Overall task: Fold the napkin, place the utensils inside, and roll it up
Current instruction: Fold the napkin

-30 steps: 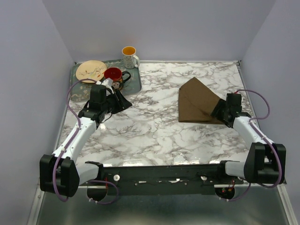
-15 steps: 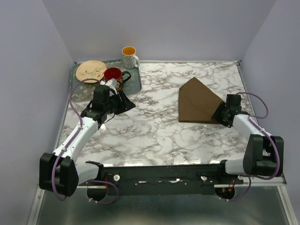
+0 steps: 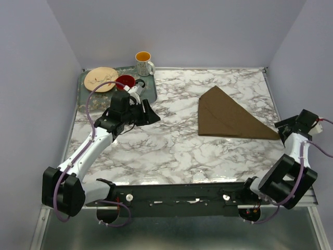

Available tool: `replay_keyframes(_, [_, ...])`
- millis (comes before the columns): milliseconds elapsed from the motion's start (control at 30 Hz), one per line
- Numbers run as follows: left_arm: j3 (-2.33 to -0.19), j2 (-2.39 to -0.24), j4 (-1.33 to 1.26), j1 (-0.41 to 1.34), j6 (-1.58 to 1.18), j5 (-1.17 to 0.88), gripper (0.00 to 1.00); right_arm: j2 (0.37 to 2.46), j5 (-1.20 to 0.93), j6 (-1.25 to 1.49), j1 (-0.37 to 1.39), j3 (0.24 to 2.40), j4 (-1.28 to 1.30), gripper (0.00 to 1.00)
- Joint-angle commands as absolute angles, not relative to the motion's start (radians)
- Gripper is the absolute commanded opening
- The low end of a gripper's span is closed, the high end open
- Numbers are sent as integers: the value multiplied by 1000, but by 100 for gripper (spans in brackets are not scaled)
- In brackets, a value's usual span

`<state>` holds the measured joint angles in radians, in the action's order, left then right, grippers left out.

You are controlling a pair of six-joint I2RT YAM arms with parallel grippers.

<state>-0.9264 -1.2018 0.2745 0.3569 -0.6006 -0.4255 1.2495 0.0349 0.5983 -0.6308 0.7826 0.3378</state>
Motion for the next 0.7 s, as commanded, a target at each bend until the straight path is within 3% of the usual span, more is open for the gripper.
replay_keyframes(0, [-959, -1200, 296, 380, -566, -477, 60, 1331, 6, 652, -709, 761, 279, 70])
replay_keyframes(33, [-963, -1204, 299, 382, -565, -476, 60, 1347, 5, 652, -721, 761, 266, 62])
replay_keyframes(100, [-969, -1207, 301, 383, -561, -469, 60, 1391, 5, 656, -726, 768, 244, 57])
replay_keyframes(667, [-988, -1256, 279, 413, -594, -425, 60, 1552, 12, 603, -726, 830, 183, 58])
